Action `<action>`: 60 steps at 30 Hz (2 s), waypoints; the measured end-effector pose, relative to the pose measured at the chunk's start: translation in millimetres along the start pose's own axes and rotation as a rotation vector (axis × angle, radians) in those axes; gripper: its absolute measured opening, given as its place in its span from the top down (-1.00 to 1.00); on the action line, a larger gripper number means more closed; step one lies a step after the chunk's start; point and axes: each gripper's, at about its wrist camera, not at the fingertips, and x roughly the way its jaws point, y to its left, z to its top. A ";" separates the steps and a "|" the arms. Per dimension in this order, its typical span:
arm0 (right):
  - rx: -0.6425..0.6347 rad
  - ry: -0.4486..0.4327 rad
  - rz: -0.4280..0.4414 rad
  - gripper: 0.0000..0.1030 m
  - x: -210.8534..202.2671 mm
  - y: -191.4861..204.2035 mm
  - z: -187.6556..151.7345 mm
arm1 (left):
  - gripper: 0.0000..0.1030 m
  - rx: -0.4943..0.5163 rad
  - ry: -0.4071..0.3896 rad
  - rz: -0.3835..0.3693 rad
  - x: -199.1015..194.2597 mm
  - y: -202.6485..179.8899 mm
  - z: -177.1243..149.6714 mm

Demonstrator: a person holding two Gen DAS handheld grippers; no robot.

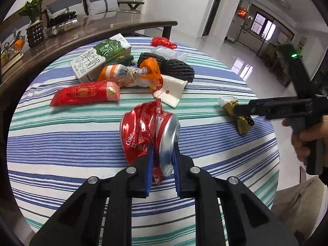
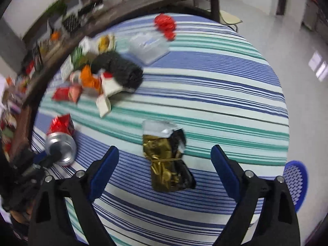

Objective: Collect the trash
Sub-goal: 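Close the left tool on the crushed red can while the right tool grasps the gold-and-black wrapper, then carry the can and wrapper over the blue wastebasket and open both tools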

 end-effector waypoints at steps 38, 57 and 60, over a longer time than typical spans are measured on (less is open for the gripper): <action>-0.057 -0.069 0.123 0.14 -24.2 -1.0 -32.7 | 0.12 0.138 0.021 -0.018 23.9 2.2 10.7; 0.477 -0.138 -0.175 0.14 -100.8 -316.6 -158.8 | 0.12 0.352 0.113 -0.389 79.1 -320.8 57.5; 0.519 -0.137 -0.188 0.14 -96.2 -336.9 -171.7 | 0.11 0.378 0.165 -0.414 113.7 -367.9 52.0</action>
